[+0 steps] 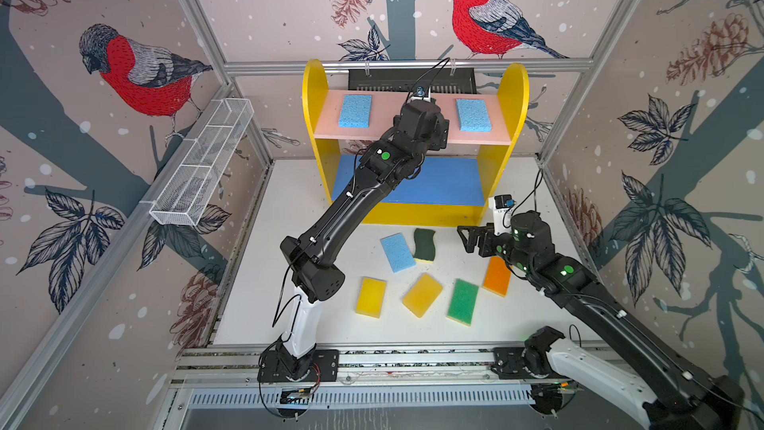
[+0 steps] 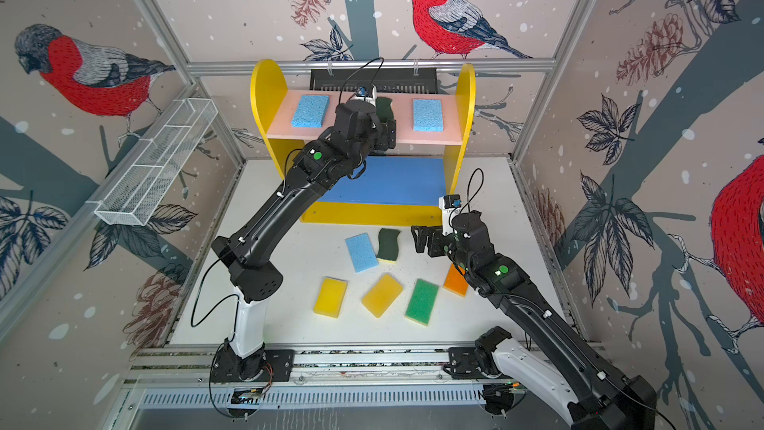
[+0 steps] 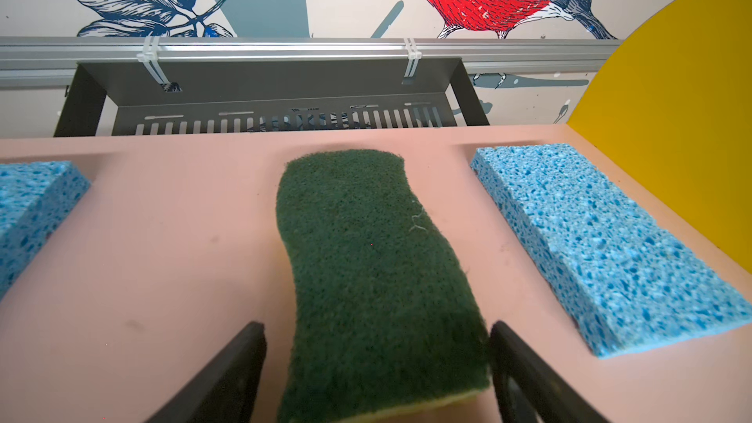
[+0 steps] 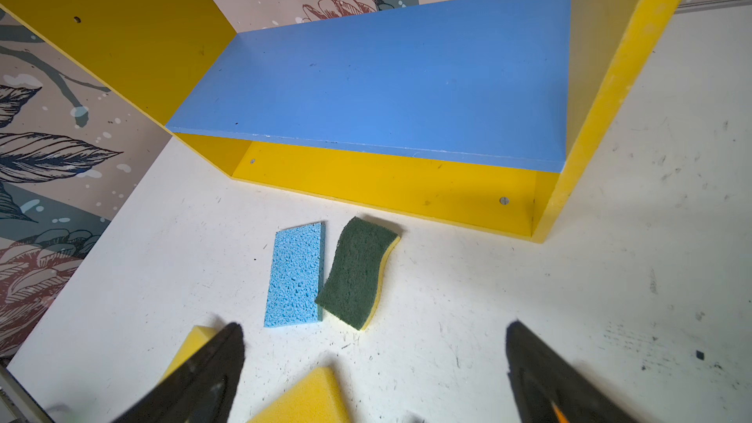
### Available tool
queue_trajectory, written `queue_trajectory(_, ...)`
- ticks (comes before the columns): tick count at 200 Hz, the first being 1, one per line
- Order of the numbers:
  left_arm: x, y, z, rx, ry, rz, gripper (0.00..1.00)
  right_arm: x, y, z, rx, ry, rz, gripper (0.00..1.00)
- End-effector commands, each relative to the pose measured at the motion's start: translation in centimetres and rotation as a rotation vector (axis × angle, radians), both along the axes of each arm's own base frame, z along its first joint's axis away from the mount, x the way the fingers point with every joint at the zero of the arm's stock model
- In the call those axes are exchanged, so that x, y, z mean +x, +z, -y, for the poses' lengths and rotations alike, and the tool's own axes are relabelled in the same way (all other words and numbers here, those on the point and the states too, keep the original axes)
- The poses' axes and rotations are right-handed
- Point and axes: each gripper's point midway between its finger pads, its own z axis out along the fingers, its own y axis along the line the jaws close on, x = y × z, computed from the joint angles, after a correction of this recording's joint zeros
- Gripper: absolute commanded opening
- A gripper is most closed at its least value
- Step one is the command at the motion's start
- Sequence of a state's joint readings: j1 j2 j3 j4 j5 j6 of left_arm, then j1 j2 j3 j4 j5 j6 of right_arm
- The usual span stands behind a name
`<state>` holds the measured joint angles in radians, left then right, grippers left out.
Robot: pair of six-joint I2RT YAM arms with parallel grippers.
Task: Arrange cleaning sponges on a shelf
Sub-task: Move the cleaning sponge to the shelf.
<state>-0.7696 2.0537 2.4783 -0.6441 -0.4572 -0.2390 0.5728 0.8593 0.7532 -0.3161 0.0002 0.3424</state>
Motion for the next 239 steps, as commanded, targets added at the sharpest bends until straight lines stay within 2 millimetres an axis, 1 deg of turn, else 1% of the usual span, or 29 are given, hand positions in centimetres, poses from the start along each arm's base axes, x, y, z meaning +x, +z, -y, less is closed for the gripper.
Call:
queue_trajectory(1,-0.1,-2.2,-0.1,0.039,0.006,-0.065,0.81,0.3,0.3,0.2,-0.001,-0.011,0.021,1.0)
queue_trajectory(34,-0.2,-2.1,-0.2,0.046,-0.001,-0.064,0.79,0.3,0.4,0.0,0.004,-0.007,0.021,1.0)
queue_trajectory(65,-0.4,-2.0,0.4,0.038,-0.037,-0.065,0.81,0.3,0.3,-0.1,0.005,-0.005,0.017,0.99)
queue_trajectory(100,-1.1,-1.3,0.9,0.02,-0.086,-0.065,0.84,0.3,0.4,-0.1,0.009,-0.007,0.017,1.0)
queue_trajectory(129,-1.9,-0.6,0.2,0.019,-0.082,-0.056,0.86,0.3,0.5,-0.1,0.016,-0.008,0.015,1.0)
queue_trajectory(202,-4.6,0.5,-1.9,0.002,-0.088,-0.05,0.87,0.2,0.4,-0.1,0.019,-0.011,0.009,0.99)
queue_trajectory(220,-5.7,0.7,-2.1,-0.016,-0.11,-0.046,0.86,0.2,0.3,0.0,0.019,-0.013,0.005,0.99)
queue_trajectory(226,-6.1,1.1,-2.4,-0.028,-0.115,-0.037,0.86,0.2,0.4,0.0,0.018,-0.013,0.005,1.0)
queue_trajectory(229,-6.3,0.9,-2.5,-0.027,-0.116,-0.041,0.87,0.2,0.4,0.0,0.019,-0.014,0.006,1.0)
queue_trajectory(239,-7.0,1.0,-2.9,-0.042,-0.122,-0.036,0.86,0.3,0.3,0.0,0.017,-0.019,0.005,1.0)
